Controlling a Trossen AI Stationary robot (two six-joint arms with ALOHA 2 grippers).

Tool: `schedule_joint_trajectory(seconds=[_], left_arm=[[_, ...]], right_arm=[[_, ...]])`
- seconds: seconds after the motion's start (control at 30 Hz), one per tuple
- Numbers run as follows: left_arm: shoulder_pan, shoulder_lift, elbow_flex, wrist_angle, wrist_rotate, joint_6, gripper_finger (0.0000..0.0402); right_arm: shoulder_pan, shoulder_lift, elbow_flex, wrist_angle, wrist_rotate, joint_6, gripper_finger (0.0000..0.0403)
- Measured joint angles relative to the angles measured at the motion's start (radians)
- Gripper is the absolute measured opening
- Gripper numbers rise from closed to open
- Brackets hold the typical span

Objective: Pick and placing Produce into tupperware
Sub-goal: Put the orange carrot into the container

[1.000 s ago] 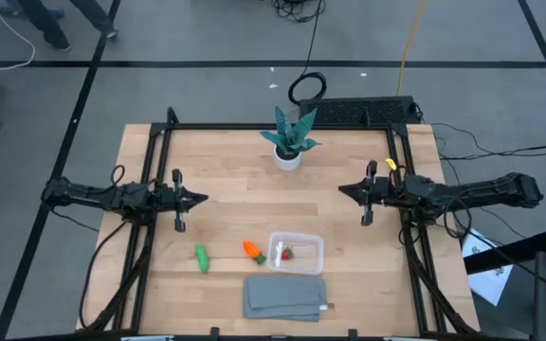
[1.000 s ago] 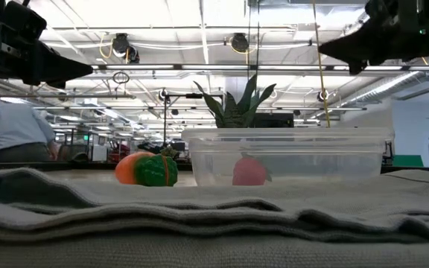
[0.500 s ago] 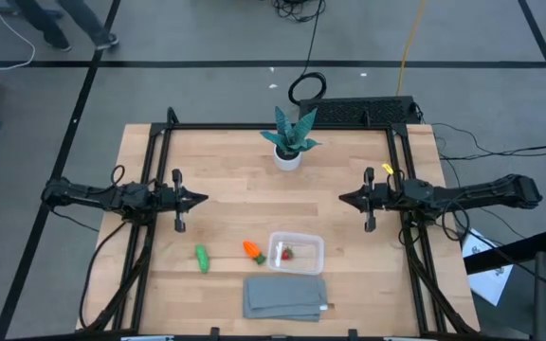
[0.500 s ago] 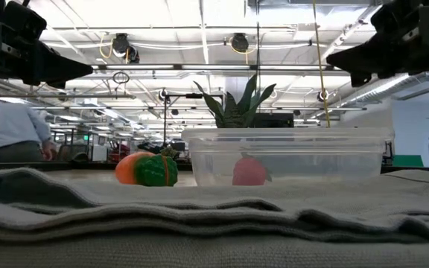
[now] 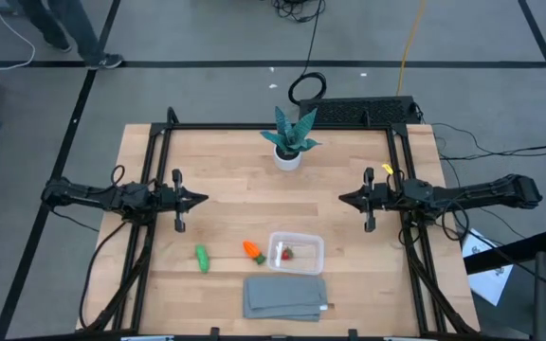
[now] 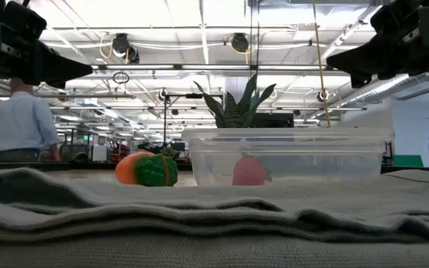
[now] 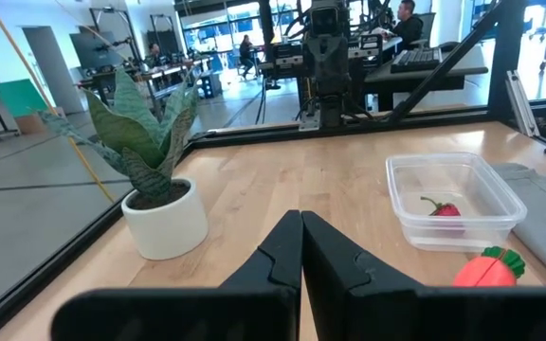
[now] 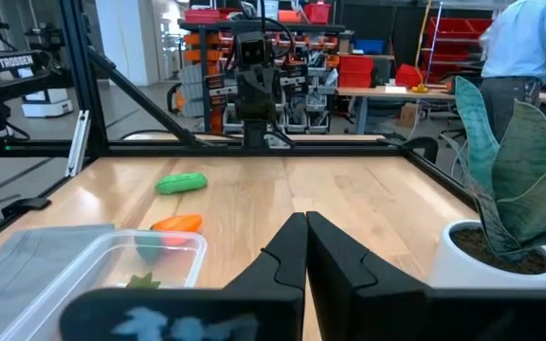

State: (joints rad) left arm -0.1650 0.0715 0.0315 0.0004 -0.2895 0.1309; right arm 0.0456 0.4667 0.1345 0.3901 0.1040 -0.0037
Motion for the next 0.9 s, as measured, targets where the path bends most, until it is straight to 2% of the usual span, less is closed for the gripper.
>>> schedule_joint_trajectory(seconds=[0.47, 0.9], left_arm=[[0.0, 0.0, 0.0, 0.005, 0.0, -0.018, 0.001], [0.0, 0.0, 0.0, 0.084, -0.019, -0.047, 0.001]], right_arm=[[0.0, 0.0, 0.0, -0.001, 0.0, -0.006, 0.0], [0.0, 0.0, 0.0, 0.0, 0.0, -0.035, 0.0]])
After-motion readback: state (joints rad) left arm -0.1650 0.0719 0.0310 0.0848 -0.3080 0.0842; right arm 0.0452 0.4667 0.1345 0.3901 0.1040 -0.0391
